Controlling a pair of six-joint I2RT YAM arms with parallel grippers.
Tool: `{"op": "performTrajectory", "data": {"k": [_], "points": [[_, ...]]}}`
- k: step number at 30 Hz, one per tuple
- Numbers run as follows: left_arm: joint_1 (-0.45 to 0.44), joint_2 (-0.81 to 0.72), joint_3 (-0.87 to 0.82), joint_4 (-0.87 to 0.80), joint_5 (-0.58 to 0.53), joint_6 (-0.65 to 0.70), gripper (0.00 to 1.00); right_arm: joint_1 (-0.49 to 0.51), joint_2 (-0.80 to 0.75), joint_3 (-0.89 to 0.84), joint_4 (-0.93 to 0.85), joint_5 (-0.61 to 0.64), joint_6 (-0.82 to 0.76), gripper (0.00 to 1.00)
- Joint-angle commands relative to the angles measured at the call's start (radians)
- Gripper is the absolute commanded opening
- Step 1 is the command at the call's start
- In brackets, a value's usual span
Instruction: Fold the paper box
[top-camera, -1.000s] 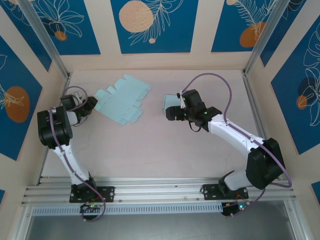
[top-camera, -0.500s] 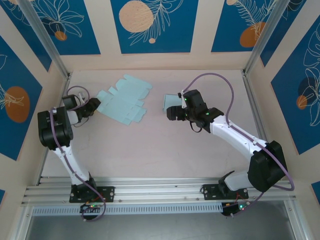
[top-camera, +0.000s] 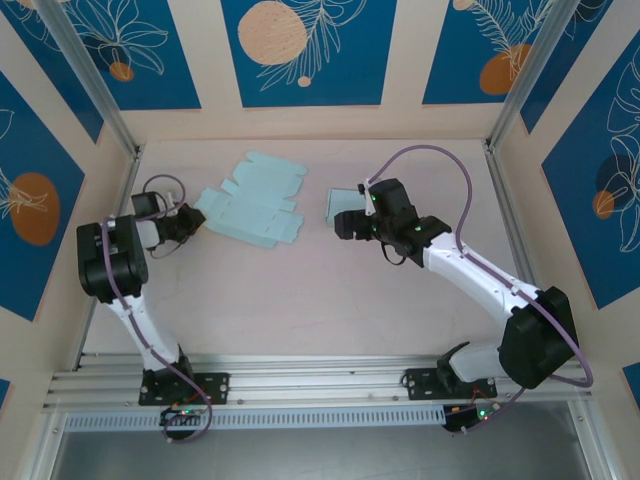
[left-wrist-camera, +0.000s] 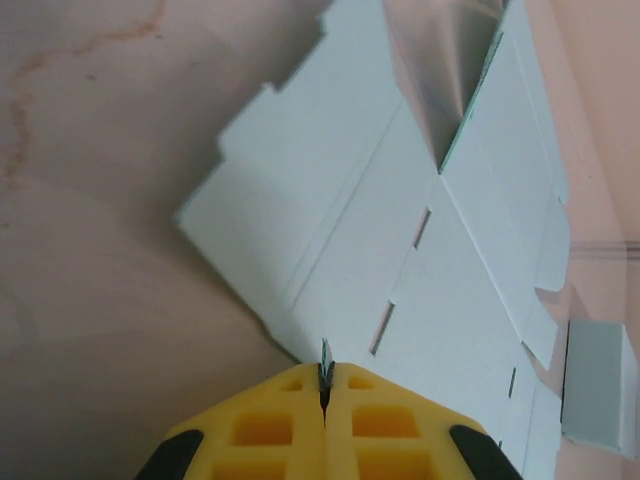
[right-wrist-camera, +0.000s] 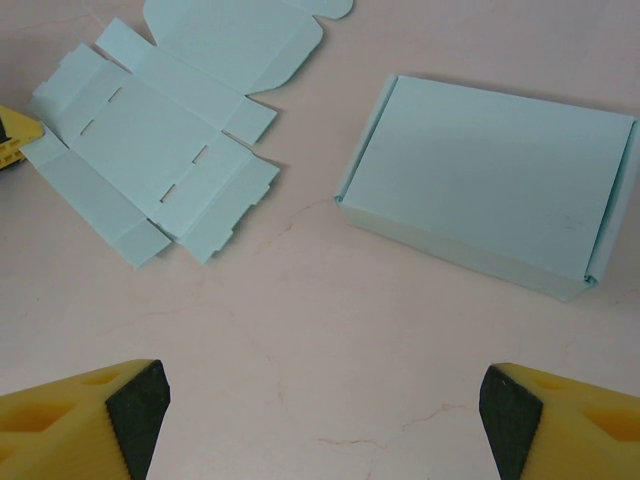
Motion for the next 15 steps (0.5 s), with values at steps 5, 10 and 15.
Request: {"op": "performTrajectory", "data": {"k": [5,10,15], "points": [[-0.078,-0.25,0.054,-0.074,-0.057,0.331,0.0,0.007,-0.043,0.003,-0.003,-0.064,-0.074,0.83],[-0.089,-0.413,0.199,-0.214,0.085,0.54,0.0,0.021,-0.098,-0.028,0.104,-0.308,-0.227,0.84],[-0.1,-0.524,0.351,-0.383,0.213,0.752,0.0,0.032,-0.116,0.017,0.141,-0.423,-0.329,0.84]]}}
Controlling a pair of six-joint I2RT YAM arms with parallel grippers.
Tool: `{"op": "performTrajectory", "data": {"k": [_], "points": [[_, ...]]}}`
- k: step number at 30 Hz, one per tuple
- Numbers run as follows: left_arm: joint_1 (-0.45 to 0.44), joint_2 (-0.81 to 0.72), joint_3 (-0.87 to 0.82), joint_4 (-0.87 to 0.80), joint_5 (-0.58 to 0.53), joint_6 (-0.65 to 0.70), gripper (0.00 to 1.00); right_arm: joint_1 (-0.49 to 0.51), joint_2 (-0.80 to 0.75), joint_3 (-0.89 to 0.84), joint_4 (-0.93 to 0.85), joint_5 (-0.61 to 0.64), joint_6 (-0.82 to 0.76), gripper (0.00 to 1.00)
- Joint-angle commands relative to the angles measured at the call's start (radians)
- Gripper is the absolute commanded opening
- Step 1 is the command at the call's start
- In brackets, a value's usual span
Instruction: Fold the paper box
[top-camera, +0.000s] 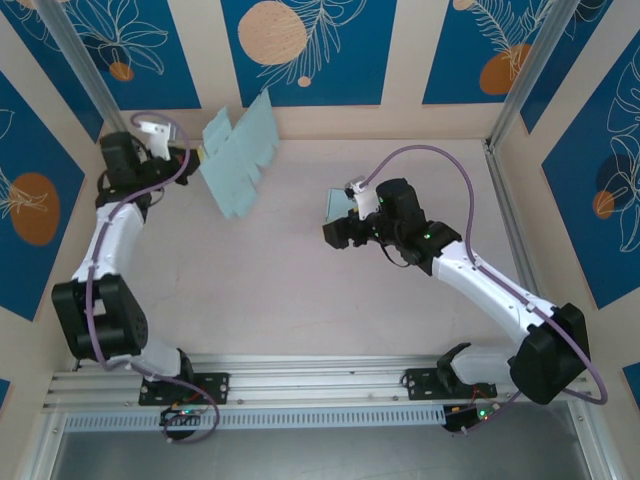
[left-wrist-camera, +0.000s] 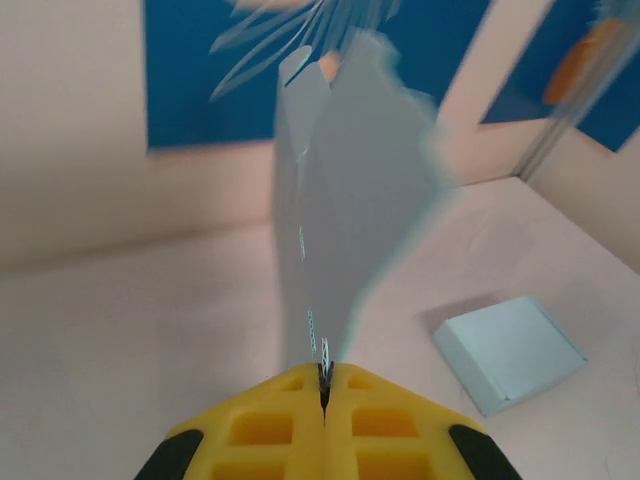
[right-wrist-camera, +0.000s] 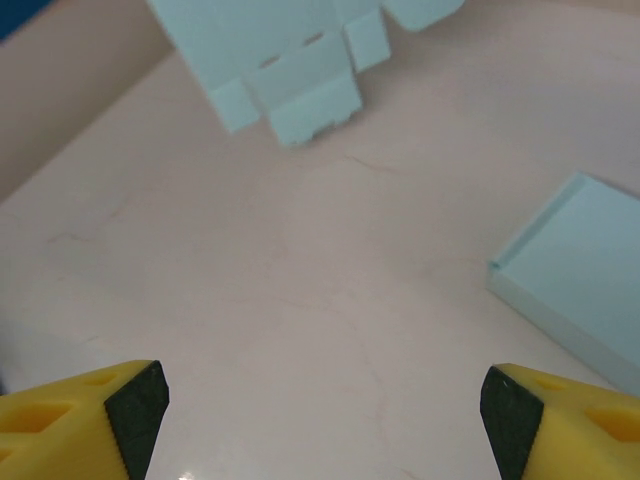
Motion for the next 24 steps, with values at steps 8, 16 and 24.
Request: {"op": "performTrajectory", "data": {"k": [8,16,24], "points": [[-0.093,-0.019,0.451,-0.679,0.219,0.596,0.0,0.025,-0.034,0.191,0.012,-0.18,-0.203,0.83],[-0.195,-0.033,0.572,-0.99,0.209,0.846,0.0,0.123,-0.071,0.36,-0.134,-0.074,-0.413,0.84],[-0.353,-0.02,0.566,-1.2,0.093,1.027,0.0,0.148,-0.119,0.449,-0.254,-0.089,-0.478,0.87]]}}
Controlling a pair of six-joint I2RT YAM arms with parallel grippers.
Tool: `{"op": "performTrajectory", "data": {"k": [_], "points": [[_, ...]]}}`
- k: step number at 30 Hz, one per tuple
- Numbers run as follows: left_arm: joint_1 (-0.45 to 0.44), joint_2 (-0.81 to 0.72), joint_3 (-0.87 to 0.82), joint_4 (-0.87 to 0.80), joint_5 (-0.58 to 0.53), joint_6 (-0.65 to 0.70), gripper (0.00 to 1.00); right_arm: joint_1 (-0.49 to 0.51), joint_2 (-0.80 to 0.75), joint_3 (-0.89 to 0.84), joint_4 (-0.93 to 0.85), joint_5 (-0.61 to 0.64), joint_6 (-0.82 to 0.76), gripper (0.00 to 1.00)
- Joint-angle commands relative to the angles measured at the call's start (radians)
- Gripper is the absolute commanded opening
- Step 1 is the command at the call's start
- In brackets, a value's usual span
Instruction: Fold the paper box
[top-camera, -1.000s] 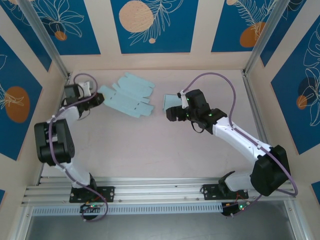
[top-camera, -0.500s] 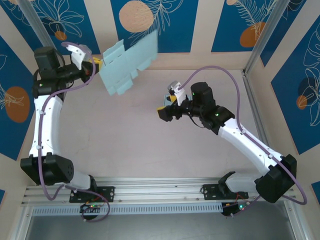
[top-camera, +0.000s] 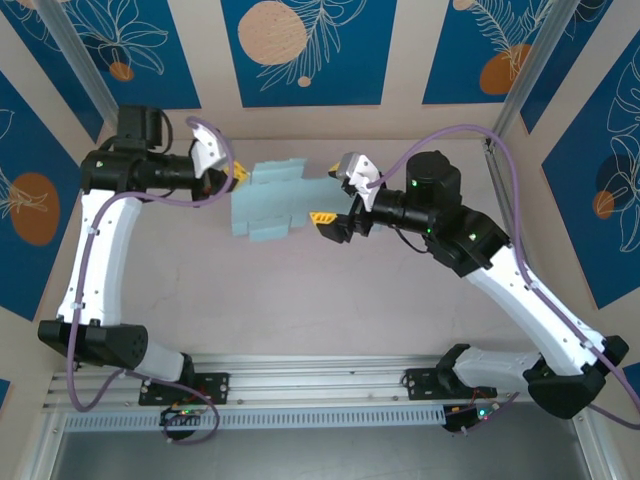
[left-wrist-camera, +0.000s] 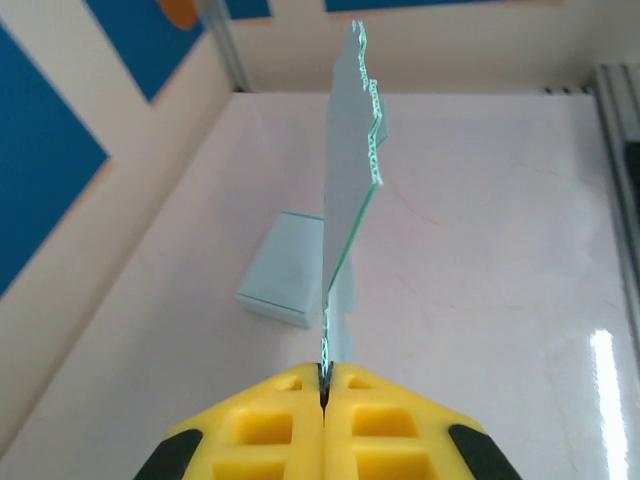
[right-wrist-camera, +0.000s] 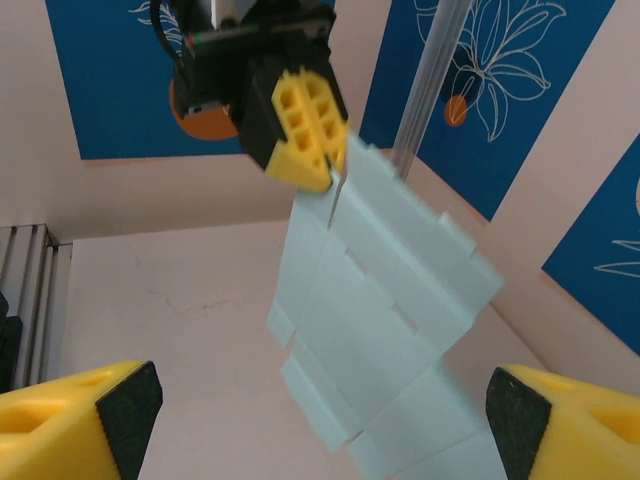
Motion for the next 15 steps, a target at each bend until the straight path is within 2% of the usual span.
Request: {"op": "performTrajectory", "data": {"k": [1,5,10,15], "points": [[-0.059,0.012,0.012,-0.125,-0.024,0.131,0.0,0.016,0.0,0.068,-0.105,0.014,-0.067,0.87],[-0.123,-0.005,-0.033,-0.053,-0.028,0.135,0.0,0.045,0.071,0.135,-0.175,0.09,-0.115,0.87],[-0.184,0.0,-0.046,-0.011,-0.017,0.137,0.0,0.068,0.178,0.254,-0.289,0.068,-0.161,0.87],[-0.216,0.011,-0.04,-0.02,-0.009,0.163,0.0,0.072,0.256,0.3,-0.337,0.098,-0.183,0.86]]}}
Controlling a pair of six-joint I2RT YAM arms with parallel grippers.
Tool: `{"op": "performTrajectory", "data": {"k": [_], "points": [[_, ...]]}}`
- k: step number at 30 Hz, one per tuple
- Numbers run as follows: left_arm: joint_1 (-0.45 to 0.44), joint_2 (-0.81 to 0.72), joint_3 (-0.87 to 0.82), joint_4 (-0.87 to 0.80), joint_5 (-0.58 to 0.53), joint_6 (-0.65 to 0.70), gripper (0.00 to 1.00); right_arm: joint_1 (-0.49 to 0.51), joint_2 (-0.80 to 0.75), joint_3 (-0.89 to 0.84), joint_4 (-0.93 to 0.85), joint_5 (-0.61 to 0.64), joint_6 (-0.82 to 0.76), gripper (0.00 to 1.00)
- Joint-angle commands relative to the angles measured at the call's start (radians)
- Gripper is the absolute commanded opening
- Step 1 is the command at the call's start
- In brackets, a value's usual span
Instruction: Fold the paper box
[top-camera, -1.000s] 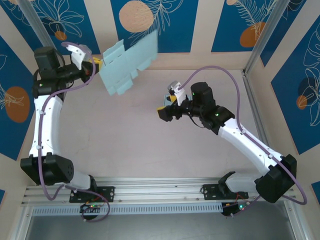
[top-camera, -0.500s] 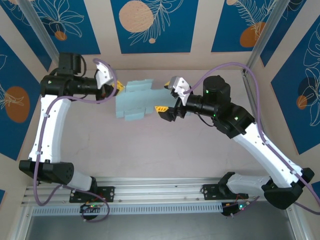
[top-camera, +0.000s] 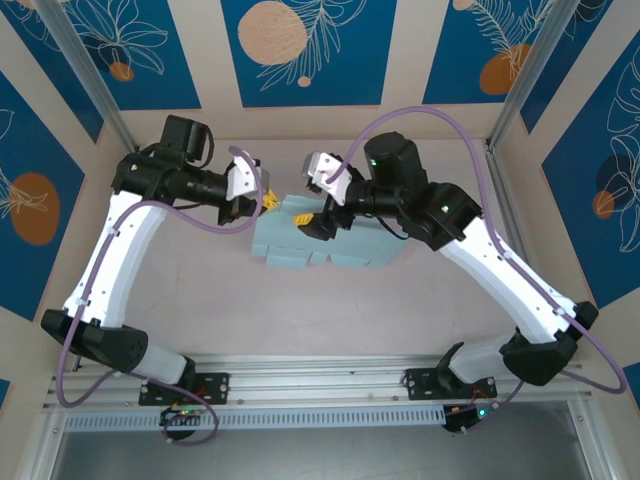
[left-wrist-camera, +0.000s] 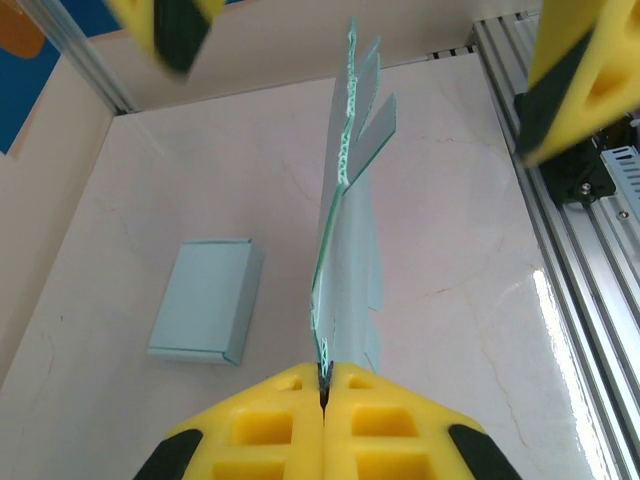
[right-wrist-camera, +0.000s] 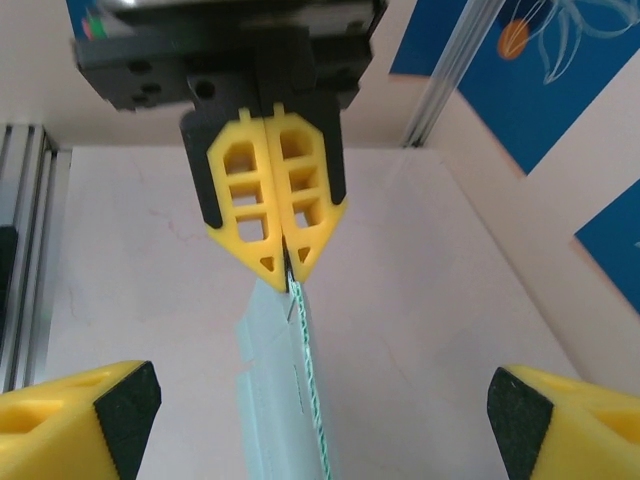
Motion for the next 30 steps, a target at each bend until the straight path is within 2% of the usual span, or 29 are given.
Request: {"op": "performTrajectory", "data": {"k": [1,3,5,9,10,11,12,13,15,17,19,23,25,27,30], "points": [[-0.02,0.005,0.004,0.009,0.03,0.053,0.0,0.001,0.038,0.044,-0.086,0.032,-0.038,0.84],[-0.021,0.001,0.001,0.015,0.031,0.053,0.0,-0.007,0.067,0.056,-0.112,0.031,-0.038,0.77],[-0.021,-0.001,-0.004,0.022,0.027,0.052,0.0,-0.014,0.086,0.058,-0.117,0.038,-0.031,0.59],[-0.021,-0.018,-0.036,0.085,-0.011,-0.011,0.0,-0.032,0.075,0.025,-0.083,0.014,-0.01,0.07],[-0.018,-0.027,-0.05,0.119,-0.031,-0.05,0.0,-0.037,0.065,0.01,-0.068,0.007,-0.003,0.0],[-0.013,-0.035,-0.061,0.141,-0.043,-0.075,0.12,-0.043,0.053,-0.004,-0.054,-0.002,0.005,0.0],[0.001,-0.044,-0.071,0.161,-0.045,-0.098,0.48,-0.055,0.039,-0.02,-0.04,-0.018,0.013,0.0],[0.022,-0.055,-0.083,0.183,-0.031,-0.125,0.76,-0.068,0.024,-0.04,-0.022,-0.037,0.027,0.0],[0.084,-0.089,-0.13,0.247,0.036,-0.181,0.93,-0.105,-0.014,-0.09,0.024,-0.078,0.061,0.0],[0.163,-0.151,-0.24,0.399,0.128,-0.288,0.97,-0.152,-0.061,-0.154,0.1,-0.126,0.115,0.0],[0.236,-0.232,-0.413,0.654,0.191,-0.461,0.98,-0.196,-0.115,-0.236,0.203,-0.17,0.187,0.0],[0.256,-0.377,-0.793,1.219,0.076,-0.805,1.0,-0.28,-0.218,-0.39,0.409,-0.279,0.347,0.0],[0.258,-0.394,-0.925,1.407,0.057,-0.891,1.0,-0.32,-0.248,-0.426,0.461,-0.356,0.417,0.0],[0.26,-0.359,-0.938,1.403,0.074,-0.893,1.0,-0.359,-0.265,-0.443,0.493,-0.438,0.488,0.0],[0.263,-0.281,-0.855,1.325,0.094,-0.868,1.0,-0.397,-0.272,-0.455,0.522,-0.532,0.572,0.0]]}}
